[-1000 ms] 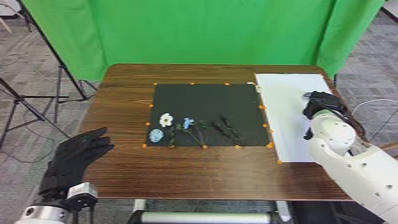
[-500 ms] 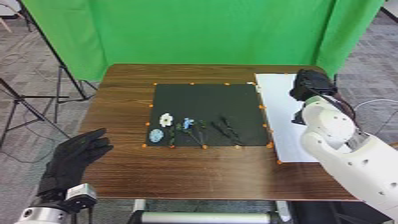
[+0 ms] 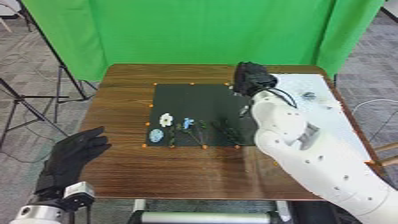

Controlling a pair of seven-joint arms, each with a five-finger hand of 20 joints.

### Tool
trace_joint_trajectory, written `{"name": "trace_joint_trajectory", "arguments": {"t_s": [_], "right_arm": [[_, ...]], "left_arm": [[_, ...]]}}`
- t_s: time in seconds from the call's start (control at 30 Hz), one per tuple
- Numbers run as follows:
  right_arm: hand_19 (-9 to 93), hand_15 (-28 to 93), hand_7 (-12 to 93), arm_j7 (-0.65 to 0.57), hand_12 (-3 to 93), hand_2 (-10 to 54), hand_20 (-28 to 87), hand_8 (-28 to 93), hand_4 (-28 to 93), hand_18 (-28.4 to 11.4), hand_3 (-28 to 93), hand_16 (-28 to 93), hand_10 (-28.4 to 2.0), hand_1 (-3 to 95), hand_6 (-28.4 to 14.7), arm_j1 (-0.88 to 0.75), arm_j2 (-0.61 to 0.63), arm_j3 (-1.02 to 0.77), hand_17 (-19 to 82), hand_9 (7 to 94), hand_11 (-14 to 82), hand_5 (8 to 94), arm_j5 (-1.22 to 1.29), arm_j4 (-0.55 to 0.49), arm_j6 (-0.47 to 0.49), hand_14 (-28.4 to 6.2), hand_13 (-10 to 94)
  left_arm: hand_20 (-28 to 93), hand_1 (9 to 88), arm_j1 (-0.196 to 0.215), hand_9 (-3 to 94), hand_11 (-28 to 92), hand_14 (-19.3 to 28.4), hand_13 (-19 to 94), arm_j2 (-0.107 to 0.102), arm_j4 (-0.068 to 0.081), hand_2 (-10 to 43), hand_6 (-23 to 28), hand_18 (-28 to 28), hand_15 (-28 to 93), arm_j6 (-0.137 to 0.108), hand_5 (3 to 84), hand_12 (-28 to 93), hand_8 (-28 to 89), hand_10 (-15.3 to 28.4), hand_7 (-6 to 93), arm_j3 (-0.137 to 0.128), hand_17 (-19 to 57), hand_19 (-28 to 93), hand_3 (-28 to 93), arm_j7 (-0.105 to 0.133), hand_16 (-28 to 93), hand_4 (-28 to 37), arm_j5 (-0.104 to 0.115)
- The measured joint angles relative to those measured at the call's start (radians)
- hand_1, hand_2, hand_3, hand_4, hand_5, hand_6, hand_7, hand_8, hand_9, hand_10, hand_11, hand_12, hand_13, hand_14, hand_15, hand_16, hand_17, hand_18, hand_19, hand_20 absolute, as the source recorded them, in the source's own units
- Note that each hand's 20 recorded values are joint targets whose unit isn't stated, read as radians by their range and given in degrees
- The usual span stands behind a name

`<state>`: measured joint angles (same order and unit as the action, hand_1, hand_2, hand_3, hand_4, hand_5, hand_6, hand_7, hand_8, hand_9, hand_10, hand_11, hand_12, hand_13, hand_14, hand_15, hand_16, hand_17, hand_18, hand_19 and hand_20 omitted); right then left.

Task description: Arrange flowers

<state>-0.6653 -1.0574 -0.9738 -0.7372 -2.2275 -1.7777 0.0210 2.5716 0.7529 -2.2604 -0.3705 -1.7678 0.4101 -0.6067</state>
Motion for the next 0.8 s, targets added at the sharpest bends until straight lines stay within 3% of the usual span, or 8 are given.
{"name": "trace_joint_trajectory", "arguments": {"t_s": [0.37,0.8], "right_arm": [[93,74,26,0.018,40.1,-9.5,20,6,-28,-19.7,79,22,-7.9,57.6,-1.4,-0.019,-0.216,0.071,46,91.3,16.1,82.1,-0.029,0.062,0.017,-3.8,80],[93,74,28,0.002,40.0,-9.5,19,6,-28,-19.1,79,22,-7.4,57.1,-0.6,-0.053,-0.238,0.074,45,90.2,16.4,80.0,-0.056,0.127,0.02,-3.6,80]], "left_arm": [[9,27.6,-0.026,40.4,40,28.4,29,0.002,0.004,4.8,13.2,22.4,68,0.011,44.6,10,-11,22.4,19.8,0.0,-9.3,61,82,-0.013,-15,-20.1,-0.005],[9,27.6,-0.039,40.4,40,28.3,29,0.003,0.01,4.7,13.2,22.3,68,0.02,44.6,10,-11,22.4,19.7,-0.002,-9.3,61,82,-0.018,-15,-20.0,-0.011]]}}
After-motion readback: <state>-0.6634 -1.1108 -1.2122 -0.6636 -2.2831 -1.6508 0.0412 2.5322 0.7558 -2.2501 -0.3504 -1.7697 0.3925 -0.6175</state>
